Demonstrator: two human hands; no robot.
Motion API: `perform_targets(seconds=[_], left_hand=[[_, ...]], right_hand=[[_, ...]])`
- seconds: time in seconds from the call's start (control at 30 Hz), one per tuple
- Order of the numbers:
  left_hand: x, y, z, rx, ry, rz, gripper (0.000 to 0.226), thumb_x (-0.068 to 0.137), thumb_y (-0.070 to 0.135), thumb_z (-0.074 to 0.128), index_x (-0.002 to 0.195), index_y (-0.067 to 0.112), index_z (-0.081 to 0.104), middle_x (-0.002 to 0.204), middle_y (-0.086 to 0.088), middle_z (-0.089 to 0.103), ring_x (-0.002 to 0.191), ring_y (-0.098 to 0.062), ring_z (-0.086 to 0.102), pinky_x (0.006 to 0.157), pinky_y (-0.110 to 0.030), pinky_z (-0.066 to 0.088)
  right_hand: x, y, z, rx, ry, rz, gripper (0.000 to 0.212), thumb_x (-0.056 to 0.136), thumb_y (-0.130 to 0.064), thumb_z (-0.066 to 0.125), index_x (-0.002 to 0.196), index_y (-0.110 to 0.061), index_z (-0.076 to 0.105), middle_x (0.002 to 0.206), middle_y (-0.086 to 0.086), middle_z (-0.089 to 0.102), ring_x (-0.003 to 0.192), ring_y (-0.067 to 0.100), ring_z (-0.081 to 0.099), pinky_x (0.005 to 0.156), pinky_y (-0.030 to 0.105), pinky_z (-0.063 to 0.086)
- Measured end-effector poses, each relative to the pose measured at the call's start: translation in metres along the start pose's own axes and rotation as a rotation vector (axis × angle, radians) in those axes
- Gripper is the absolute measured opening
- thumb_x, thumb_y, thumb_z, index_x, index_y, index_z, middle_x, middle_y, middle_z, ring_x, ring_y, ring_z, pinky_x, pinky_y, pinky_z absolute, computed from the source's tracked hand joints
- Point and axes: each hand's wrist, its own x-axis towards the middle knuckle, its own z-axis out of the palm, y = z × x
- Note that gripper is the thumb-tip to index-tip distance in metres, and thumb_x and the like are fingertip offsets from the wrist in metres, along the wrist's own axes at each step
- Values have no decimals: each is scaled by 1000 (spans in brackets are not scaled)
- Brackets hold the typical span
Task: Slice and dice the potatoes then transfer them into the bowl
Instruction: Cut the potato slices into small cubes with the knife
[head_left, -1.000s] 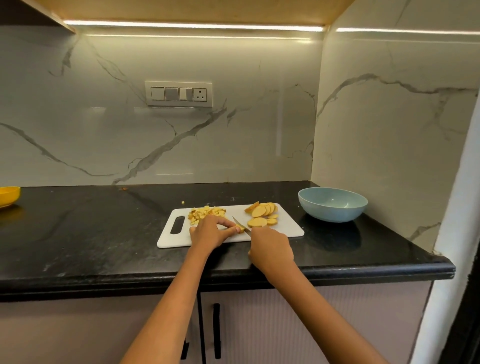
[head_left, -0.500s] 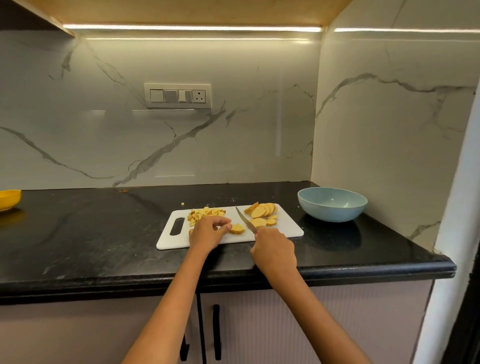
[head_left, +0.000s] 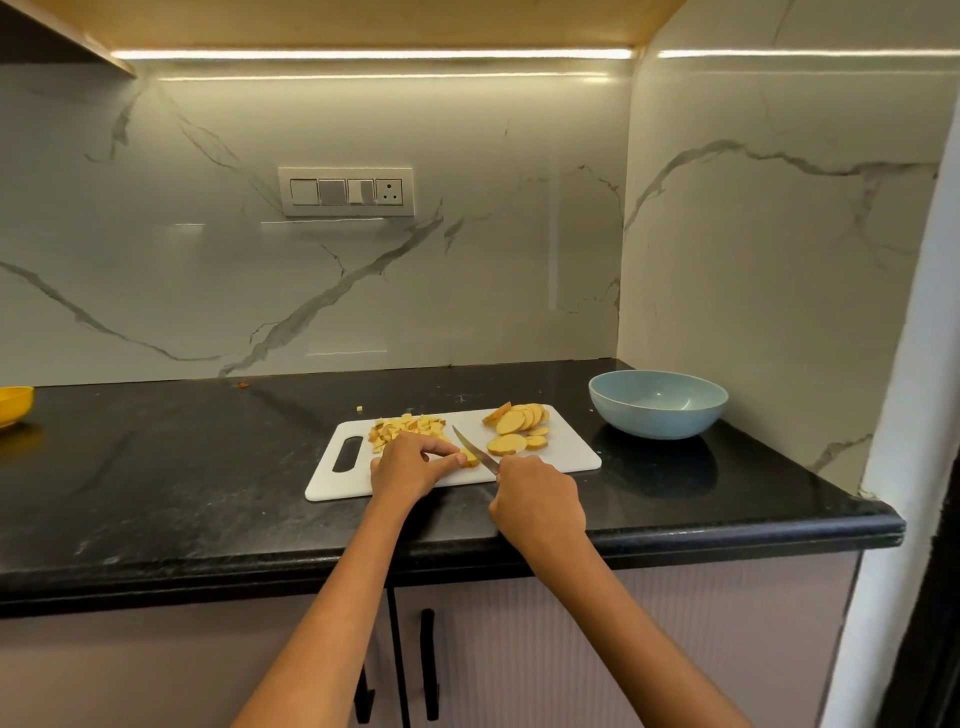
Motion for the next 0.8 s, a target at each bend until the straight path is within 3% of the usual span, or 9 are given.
perform_targets(seconds=[0.27,0.4,0.53,0.67,0.8], left_hand=[[-1,1,-2,-3,-34,41,17,80,35,69,92,25,74,100,9,68,73,-2,45,75,-28,35],[-1,0,-1,-16,-11,46,16,80,35,70,92,24,74,103,7,69,83,-6,46,86,-36,40],[0,-1,-1,-7,-13,47,17,81,35,69,94,24,73,103,8,67,84,-6,46,87,-36,39],[0,-4,1,0,-21,45,16,83,34,66,94,24,73,100,11,66,90,-6,49,93,-38,40],[5,-7,3,-58,48,36,16,88,23,61,100,19,72,110,2,68,107,-16,57,99,-42,41]], right_hand=[[13,-12,-5,-71,-25,-43,23,95,-18,49,115,-9,55,112,9,60,99,24,59,78,29,42],[1,-11,-1,-177,1,-98,25,97,-13,45,120,-9,53,116,9,59,101,22,59,82,29,44],[-7,-9,0,-219,29,-123,25,97,-11,46,121,-8,53,115,10,60,100,23,61,83,29,47],[-3,-9,0,-146,26,-83,23,96,-12,48,117,-9,54,112,9,60,97,22,61,81,29,46],[-3,-1,2,6,33,14,23,94,-19,50,116,-11,53,108,7,60,94,19,61,81,28,47]])
